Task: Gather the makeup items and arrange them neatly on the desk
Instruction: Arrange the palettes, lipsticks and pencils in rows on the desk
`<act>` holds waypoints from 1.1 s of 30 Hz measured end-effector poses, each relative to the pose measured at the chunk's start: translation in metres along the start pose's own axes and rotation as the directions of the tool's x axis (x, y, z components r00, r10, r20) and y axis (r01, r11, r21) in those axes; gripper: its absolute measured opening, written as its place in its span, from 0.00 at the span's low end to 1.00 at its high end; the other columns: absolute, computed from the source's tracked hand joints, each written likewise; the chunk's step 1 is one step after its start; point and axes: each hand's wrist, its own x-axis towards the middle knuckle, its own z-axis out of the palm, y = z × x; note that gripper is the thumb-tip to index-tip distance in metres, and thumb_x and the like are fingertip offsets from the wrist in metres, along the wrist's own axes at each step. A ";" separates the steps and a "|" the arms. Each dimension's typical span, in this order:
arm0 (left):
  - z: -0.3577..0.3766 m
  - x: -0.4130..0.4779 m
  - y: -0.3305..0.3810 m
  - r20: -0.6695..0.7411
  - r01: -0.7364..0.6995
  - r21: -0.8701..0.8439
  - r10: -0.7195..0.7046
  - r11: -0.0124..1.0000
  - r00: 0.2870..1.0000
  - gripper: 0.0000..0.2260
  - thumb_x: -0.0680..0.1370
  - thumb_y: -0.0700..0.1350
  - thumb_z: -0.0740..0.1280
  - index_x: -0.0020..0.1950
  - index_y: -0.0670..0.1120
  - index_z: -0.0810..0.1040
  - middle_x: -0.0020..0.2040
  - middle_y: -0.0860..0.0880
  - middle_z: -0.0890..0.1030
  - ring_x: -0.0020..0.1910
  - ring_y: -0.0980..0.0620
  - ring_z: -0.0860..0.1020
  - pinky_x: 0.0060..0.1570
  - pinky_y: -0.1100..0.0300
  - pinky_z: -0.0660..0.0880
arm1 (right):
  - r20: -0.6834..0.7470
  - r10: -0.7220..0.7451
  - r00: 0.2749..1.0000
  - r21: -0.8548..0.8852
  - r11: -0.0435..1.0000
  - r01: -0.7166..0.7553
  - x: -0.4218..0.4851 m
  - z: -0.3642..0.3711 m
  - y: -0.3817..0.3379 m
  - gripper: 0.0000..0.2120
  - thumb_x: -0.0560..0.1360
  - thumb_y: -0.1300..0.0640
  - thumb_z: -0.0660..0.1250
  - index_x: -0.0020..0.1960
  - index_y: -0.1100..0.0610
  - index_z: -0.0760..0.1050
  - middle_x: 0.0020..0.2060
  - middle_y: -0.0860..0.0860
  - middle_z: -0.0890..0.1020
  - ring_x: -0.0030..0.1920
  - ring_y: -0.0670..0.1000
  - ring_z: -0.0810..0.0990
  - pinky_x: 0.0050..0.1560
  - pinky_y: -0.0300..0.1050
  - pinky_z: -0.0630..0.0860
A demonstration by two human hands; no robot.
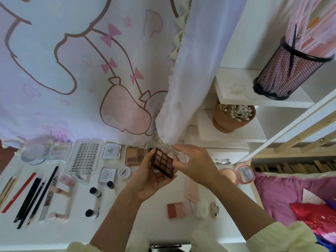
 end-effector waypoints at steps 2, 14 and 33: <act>-0.001 0.000 0.001 0.004 0.072 -0.005 -0.072 0.997 0.997 0.29 0.74 0.58 0.66 0.64 0.37 0.74 0.54 0.34 0.81 0.47 0.41 0.81 0.46 0.50 0.82 | -0.009 0.084 0.996 0.062 0.995 -0.083 0.003 -0.003 0.004 0.10 0.73 0.55 0.66 0.50 0.57 0.83 0.40 0.50 0.85 0.41 0.50 0.81 0.45 0.51 0.78; -0.036 0.017 -0.004 -0.218 0.208 0.140 -0.175 0.968 0.960 0.24 0.80 0.60 0.57 0.61 0.42 0.76 0.50 0.38 0.84 0.46 0.38 0.82 0.41 0.53 0.79 | 0.243 0.388 0.889 0.145 0.892 -0.428 -0.006 0.017 0.040 0.13 0.78 0.53 0.65 0.60 0.54 0.79 0.45 0.53 0.86 0.43 0.49 0.84 0.51 0.52 0.80; -0.056 0.051 -0.055 -0.503 0.291 0.593 0.063 0.751 0.862 0.06 0.78 0.39 0.62 0.44 0.40 0.77 0.41 0.43 0.77 0.41 0.46 0.75 0.40 0.58 0.74 | 0.355 0.643 0.679 -0.130 0.753 -0.645 -0.038 0.057 0.064 0.17 0.78 0.56 0.62 0.65 0.59 0.71 0.57 0.57 0.79 0.55 0.55 0.78 0.52 0.42 0.73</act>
